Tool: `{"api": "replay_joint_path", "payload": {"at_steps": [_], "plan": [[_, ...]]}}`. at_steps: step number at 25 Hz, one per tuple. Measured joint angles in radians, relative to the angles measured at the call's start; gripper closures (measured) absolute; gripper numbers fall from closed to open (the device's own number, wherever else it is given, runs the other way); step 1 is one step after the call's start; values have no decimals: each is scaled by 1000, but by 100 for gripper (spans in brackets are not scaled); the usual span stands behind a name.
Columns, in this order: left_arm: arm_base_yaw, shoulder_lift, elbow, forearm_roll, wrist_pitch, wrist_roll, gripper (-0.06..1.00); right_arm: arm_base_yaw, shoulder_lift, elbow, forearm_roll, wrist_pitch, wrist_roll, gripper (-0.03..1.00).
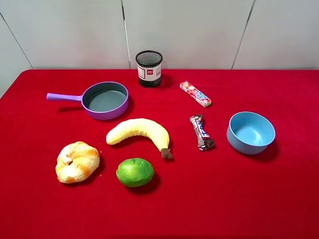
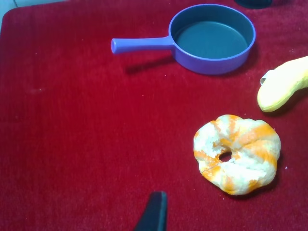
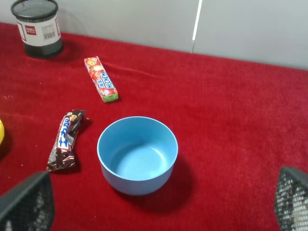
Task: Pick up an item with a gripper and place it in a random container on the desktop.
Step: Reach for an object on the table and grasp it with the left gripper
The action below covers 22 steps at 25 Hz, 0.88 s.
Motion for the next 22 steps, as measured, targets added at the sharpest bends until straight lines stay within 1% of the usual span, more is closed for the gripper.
{"api": "replay_joint_path", "payload": {"at_steps": [22], "plan": [[0, 0, 0, 0, 0, 0, 14, 0, 0, 0, 0, 0, 0, 27]]}}
